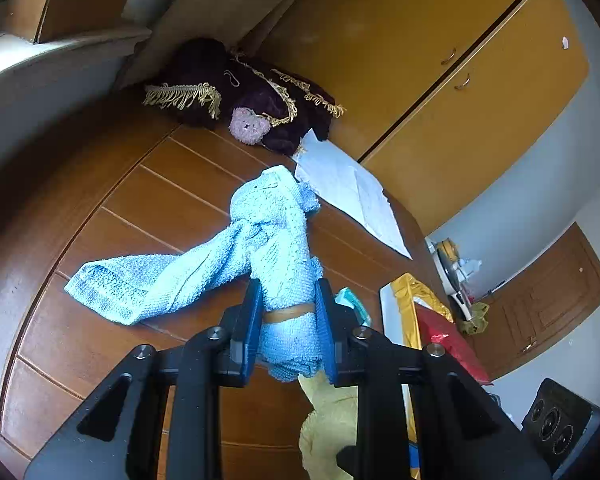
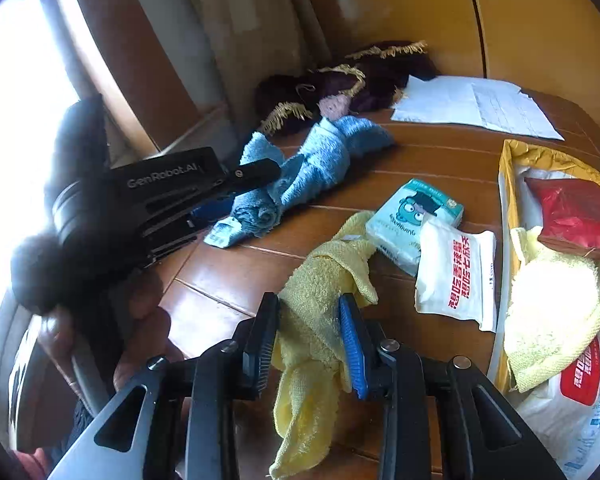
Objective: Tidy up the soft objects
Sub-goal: 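Lift both towels and carry them toward the tray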
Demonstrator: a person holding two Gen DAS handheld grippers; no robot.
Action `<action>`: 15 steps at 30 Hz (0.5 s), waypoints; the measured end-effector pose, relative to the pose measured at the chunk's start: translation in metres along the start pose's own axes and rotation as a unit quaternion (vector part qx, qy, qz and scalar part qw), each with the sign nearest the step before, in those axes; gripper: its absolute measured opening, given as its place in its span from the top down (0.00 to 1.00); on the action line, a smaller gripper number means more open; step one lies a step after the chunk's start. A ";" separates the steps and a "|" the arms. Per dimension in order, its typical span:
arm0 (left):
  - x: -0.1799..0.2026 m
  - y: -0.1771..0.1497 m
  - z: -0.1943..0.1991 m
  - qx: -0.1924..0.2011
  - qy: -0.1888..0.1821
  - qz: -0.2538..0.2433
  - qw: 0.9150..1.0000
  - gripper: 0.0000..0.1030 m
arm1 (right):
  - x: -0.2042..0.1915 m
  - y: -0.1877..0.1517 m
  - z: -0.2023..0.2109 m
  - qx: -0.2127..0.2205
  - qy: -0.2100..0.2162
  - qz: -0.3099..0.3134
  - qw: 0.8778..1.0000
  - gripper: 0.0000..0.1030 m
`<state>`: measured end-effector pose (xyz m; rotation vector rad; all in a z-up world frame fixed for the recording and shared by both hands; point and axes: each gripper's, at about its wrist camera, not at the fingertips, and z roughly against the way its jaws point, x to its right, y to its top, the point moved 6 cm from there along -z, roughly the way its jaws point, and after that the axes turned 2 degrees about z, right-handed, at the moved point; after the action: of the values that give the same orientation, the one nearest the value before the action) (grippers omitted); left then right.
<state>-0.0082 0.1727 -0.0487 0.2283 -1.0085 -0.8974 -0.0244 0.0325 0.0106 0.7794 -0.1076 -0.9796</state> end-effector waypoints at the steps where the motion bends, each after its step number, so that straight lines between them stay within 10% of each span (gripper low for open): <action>1: 0.000 0.001 0.001 0.001 -0.003 0.002 1.000 0.78 | 0.002 -0.001 0.006 0.011 0.007 -0.002 1.000 0.69; 15: 0.002 -0.009 -0.013 -0.018 0.025 -0.023 0.999 0.78 | 0.025 0.000 0.051 0.072 0.037 -0.046 0.996 0.69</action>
<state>-0.0018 0.1625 -0.0594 0.2441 -0.9434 -0.9467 -0.0309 -0.0147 0.0419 0.9598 -0.0799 -1.0363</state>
